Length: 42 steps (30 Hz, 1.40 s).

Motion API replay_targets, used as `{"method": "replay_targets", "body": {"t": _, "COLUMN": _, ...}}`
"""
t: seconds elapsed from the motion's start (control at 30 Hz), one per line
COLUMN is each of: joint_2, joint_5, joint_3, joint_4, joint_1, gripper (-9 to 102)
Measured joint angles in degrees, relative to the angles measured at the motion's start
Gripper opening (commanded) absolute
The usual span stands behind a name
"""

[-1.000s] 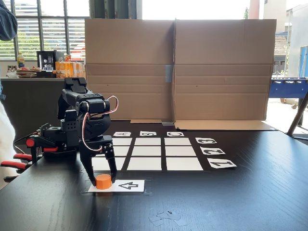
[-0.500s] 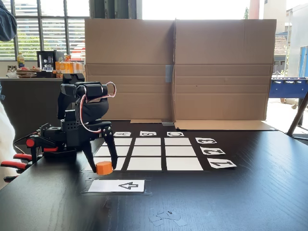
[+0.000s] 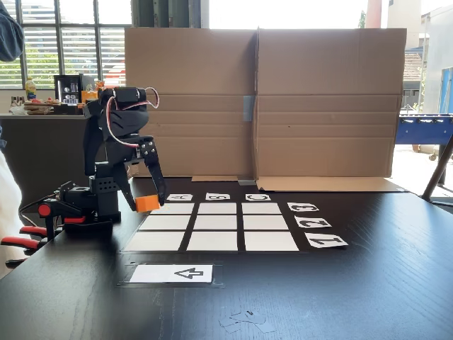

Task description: Pick up the round, orange token and place it in the grid on square A1.

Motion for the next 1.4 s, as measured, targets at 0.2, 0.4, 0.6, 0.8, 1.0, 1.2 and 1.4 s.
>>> {"method": "replay_targets", "body": {"t": 0.2, "joint_2": 8.5, "joint_5": 0.0, "joint_3": 7.2, "joint_4": 0.0, "joint_1": -0.5, "gripper": 10}}
{"method": "replay_targets", "body": {"t": 0.4, "joint_2": 19.6, "joint_5": 0.0, "joint_3": 16.4, "joint_4": 0.0, "joint_1": -2.6, "gripper": 10}}
{"method": "replay_targets", "body": {"t": 0.6, "joint_2": 28.8, "joint_5": 0.0, "joint_3": 25.9, "joint_4": 0.0, "joint_1": -4.2, "gripper": 10}}
{"method": "replay_targets", "body": {"t": 0.8, "joint_2": 36.7, "joint_5": 0.0, "joint_3": 35.8, "joint_4": 0.0, "joint_1": -5.8, "gripper": 10}}
{"method": "replay_targets", "body": {"t": 1.0, "joint_2": 43.8, "joint_5": 0.0, "joint_3": 43.7, "joint_4": -0.1, "joint_1": -6.5, "gripper": 10}}
{"method": "replay_targets", "body": {"t": 1.2, "joint_2": 53.4, "joint_5": 0.0, "joint_3": 52.3, "joint_4": -0.1, "joint_1": -8.4, "gripper": 11}}
{"method": "replay_targets", "body": {"t": 1.4, "joint_2": 55.4, "joint_5": -0.2, "joint_3": 58.4, "joint_4": -0.1, "joint_1": -10.3, "gripper": 11}}
